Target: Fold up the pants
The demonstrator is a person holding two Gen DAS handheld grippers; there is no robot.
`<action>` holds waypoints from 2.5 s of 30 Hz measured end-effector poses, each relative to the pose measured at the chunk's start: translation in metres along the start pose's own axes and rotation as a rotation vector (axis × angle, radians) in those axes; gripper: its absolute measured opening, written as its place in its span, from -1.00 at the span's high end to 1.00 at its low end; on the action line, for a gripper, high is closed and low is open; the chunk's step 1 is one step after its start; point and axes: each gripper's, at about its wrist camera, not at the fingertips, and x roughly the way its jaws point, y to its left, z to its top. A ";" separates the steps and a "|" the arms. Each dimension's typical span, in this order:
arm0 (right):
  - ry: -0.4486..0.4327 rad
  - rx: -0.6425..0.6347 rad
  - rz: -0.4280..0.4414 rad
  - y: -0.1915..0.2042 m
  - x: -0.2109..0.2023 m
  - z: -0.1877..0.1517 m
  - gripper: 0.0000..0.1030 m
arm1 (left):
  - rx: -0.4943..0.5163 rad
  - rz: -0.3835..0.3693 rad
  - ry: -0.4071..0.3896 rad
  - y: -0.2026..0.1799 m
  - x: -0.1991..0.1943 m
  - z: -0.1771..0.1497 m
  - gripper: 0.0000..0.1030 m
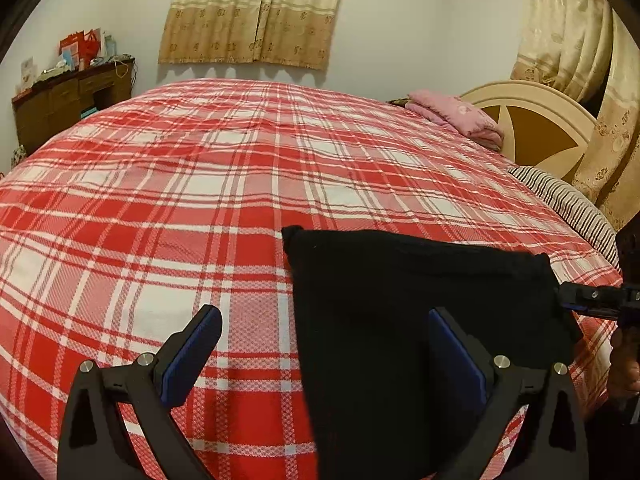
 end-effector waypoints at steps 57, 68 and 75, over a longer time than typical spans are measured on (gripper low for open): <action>0.040 -0.133 -0.123 0.006 0.036 0.034 0.12 | -0.024 0.011 0.062 0.003 0.021 -0.021 -0.98; -0.069 -0.290 -0.061 0.086 -0.027 0.037 0.70 | 0.003 -0.006 -0.002 -0.009 -0.001 -0.005 -0.98; -0.107 -0.215 -0.169 0.049 -0.055 0.046 0.70 | 0.081 0.009 0.009 -0.028 0.006 0.000 -0.98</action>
